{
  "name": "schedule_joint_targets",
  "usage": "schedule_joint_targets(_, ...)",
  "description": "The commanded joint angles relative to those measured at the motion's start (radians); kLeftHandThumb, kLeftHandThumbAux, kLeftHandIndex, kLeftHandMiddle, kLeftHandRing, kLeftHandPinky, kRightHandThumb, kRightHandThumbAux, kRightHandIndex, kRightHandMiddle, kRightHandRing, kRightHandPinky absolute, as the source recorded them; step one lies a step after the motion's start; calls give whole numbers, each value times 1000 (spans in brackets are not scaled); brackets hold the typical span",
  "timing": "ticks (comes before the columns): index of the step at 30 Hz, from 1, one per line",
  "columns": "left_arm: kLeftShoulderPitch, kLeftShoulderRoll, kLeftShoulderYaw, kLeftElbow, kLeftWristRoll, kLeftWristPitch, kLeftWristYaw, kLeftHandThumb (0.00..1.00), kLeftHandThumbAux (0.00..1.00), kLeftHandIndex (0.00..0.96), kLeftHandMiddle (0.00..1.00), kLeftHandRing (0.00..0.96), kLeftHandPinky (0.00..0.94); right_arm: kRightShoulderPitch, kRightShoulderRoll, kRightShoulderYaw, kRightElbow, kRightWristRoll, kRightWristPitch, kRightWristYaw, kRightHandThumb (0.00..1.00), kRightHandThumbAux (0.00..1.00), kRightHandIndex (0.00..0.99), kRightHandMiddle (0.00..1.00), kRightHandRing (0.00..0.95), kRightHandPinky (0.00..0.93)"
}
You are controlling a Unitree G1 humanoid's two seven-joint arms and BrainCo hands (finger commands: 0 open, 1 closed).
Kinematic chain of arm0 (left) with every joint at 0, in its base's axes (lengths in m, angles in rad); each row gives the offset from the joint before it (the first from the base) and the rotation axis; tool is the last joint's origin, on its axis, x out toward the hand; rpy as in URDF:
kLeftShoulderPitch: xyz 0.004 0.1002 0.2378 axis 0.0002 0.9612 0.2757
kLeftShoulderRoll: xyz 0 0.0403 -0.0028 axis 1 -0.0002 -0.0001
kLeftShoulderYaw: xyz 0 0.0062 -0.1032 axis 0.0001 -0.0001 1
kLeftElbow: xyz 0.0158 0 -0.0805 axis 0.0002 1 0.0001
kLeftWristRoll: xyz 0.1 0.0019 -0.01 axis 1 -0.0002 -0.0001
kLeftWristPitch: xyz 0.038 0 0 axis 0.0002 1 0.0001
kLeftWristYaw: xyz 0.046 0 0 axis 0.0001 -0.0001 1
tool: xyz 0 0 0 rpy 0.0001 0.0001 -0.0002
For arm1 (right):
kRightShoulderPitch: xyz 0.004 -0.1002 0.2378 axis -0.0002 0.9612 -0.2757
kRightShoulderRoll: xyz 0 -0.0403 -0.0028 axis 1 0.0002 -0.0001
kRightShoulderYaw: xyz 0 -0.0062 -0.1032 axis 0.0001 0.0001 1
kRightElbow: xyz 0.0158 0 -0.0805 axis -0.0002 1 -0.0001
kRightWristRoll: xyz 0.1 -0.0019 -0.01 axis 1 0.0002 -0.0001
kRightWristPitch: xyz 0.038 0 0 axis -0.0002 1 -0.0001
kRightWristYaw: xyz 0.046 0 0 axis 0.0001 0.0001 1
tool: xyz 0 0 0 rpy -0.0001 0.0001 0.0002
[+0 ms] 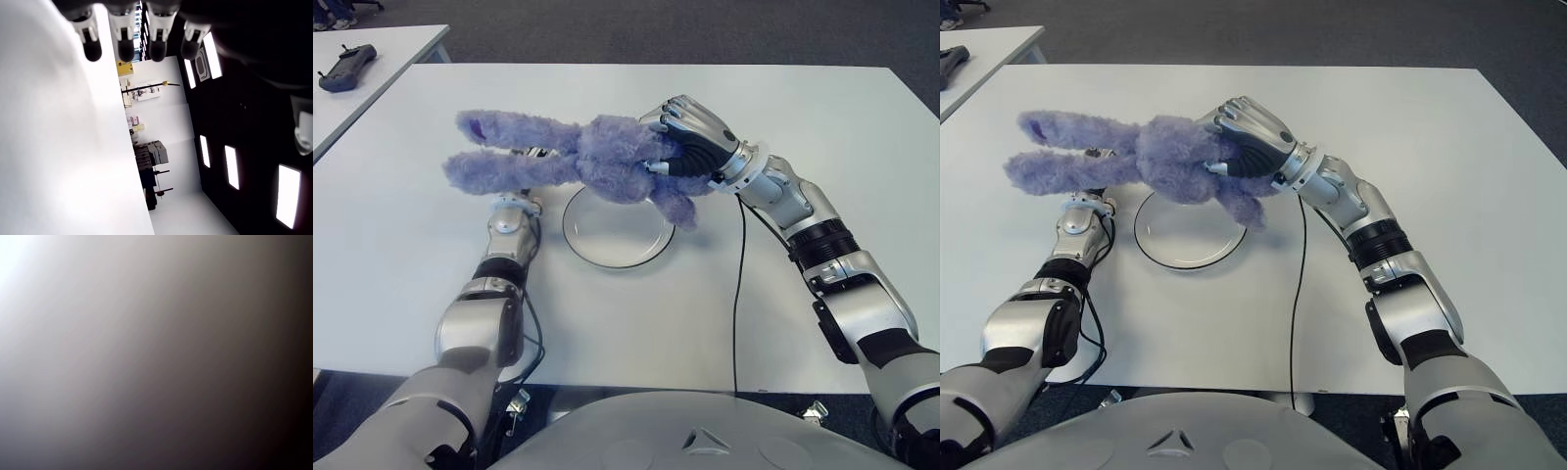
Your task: Put the doll into the plate.
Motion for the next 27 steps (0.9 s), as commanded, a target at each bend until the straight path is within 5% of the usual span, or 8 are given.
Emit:
schedule_joint_targets(1,256,-157,-39,186,42,62,41,0,371,0,0,0,0,27,25,22,12,33,-29,47,902,674,756,846,846,847)
schedule_joint_targets(27,260,-161,-39,187,43,53,39,0,444,0,10,0,0,53,28,50,-25,-90,19,91,734,699,734,836,832,854)
